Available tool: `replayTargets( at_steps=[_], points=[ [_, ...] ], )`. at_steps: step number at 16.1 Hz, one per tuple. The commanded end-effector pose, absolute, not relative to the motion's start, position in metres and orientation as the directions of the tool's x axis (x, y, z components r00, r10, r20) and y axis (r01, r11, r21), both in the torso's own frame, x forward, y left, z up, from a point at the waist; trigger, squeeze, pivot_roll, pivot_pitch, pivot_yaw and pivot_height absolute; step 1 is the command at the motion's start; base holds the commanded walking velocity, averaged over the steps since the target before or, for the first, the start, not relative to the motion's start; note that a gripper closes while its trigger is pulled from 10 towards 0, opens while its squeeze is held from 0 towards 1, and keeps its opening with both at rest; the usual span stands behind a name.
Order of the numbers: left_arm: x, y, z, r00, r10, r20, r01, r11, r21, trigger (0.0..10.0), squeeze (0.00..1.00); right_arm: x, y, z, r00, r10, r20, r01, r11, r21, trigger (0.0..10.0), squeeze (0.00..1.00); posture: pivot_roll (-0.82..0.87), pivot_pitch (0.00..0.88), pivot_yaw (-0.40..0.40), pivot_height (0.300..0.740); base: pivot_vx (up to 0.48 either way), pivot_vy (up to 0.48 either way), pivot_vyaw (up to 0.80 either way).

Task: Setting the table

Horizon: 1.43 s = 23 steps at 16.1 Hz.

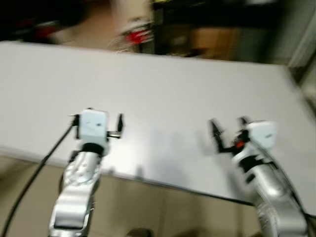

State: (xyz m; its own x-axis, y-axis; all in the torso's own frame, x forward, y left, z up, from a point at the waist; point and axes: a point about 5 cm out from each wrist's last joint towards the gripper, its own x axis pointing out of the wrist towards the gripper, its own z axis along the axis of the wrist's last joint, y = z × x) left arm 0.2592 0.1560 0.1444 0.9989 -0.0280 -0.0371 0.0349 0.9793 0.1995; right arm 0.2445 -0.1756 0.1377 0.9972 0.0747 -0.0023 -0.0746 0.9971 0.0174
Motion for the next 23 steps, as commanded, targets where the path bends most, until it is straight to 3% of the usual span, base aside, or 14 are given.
replayTargets(
  at_steps=[1,5,15,21,23],
  points=[
    [0.264,0.16,0.146,0.999,-0.032,-0.027,0.037,0.977,0.211,10.0,0.0,0.247,-0.179,0.145,0.998,0.041,0.037,-0.041,0.999,0.01,10.0,1.0,0.03,0.0,0.042,0.74,0.0,0.0,0.8],
    [0.26,0.164,0.142,0.998,-0.032,-0.056,0.043,0.976,0.215,10.0,0.0,0.236,-0.195,0.139,0.998,-0.06,-0.003,0.06,0.998,-0.007,10.0,1.0,0.02,0.0,0.059,0.74,0.0,0.0,0.8],
    [0.263,0.167,0.145,0.999,-0.005,-0.042,0.014,0.975,0.224,10.0,0.0,0.26,-0.17,0.138,0.997,0.076,0.007,-0.077,0.996,0.038,10.0,1.0,0.08,0.0,0.008,0.74,0.0,0.0,0.8],
    [0.263,0.158,0.14,0.998,-0.03,-0.063,0.043,0.976,0.215,10.0,0.0,0.26,-0.17,0.13,0.998,0.065,-0.023,-0.062,0.993,0.1,10.0,1.0,0.05,0.0,0.031,0.74,0.0,0.272,0.8],
    [0.266,0.16,0.144,0.999,-0.019,-0.05,0.028,0.978,0.205,10.0,0.0,0.263,-0.167,0.135,0.998,0.07,-0.001,-0.069,0.992,0.104,10.0,1.0,0.05,0.0,0.034,0.74,0.0,0.152,0.0]
  ],
)
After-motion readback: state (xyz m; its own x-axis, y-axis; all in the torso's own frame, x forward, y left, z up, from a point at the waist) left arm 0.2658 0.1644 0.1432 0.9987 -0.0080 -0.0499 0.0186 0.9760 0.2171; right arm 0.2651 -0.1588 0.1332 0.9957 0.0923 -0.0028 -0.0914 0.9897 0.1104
